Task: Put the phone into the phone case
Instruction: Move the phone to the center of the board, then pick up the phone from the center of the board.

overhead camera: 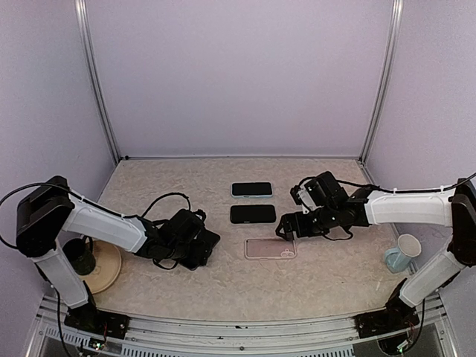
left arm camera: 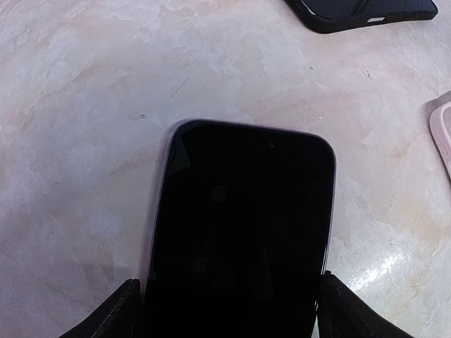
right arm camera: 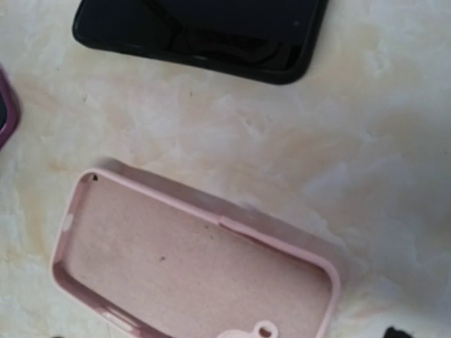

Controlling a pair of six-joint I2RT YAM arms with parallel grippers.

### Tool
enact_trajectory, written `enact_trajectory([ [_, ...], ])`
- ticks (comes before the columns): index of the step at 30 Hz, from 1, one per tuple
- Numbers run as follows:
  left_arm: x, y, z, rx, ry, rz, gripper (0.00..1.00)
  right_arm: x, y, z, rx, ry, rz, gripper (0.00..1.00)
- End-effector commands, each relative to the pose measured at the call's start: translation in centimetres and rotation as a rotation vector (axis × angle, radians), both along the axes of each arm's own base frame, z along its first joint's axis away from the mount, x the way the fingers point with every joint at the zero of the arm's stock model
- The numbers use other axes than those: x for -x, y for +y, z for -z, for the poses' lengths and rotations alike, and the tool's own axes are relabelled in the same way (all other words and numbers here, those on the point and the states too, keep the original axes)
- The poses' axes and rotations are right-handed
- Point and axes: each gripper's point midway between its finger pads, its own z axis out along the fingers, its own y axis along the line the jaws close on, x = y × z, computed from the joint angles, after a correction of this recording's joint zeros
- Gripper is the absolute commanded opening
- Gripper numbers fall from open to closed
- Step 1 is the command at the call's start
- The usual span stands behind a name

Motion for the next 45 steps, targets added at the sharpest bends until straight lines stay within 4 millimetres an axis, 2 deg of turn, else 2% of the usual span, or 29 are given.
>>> enact_trajectory([
  [1,5.1,1.7,4.7,-0.048,0.234,0.041,0.66,-0.1,1.5,-0.4,-0.020,0.005,-0.045,0.96],
  [5,4.9,1.4,4.1,-0.015,0.207,0.042,0.66,-0.1,2.7,-0.5,-0.050,0.027,-0.085,0.96],
  [11,4.2,1.1,2.1,0.028,0.129,0.044,0.66,0.0,4.6,-1.3,-0.125,0.049,-0.135,0.96],
  [19,4.1,-0.6,-0.6,0.093,0.028,0.081,0.66,1.3,7.7,-1.3,-0.248,0.129,-0.223,0.94],
  [25,4.6,-2.1,-1.3,0.111,-0.022,0.125,0.66,2.0,9.4,-2.1,-0.300,0.151,-0.261,0.92],
  [29,4.6,-2.3,-1.1,0.106,-0.022,0.126,0.66,2.4,10.0,-1.6,-0.297,0.172,-0.268,0.90],
  [33,4.5,-1.5,-0.6,0.049,-0.028,0.116,0.78,2.7,10.4,-1.5,-0.292,0.172,-0.278,0.90],
  [38,3.7,-1.2,-2.1,0.038,-0.075,0.124,0.97,2.6,10.5,-1.4,-0.283,0.166,-0.282,0.90],
  [41,3.2,-1.4,-2.7,0.029,-0.088,0.139,0.99,2.7,10.6,-1.4,-0.284,0.169,-0.287,0.90],
  [45,3.0,-1.4,-2.3,0.015,-0.075,0.157,0.99,2.8,10.3,-1.3,-0.277,0.166,-0.288,0.90],
])
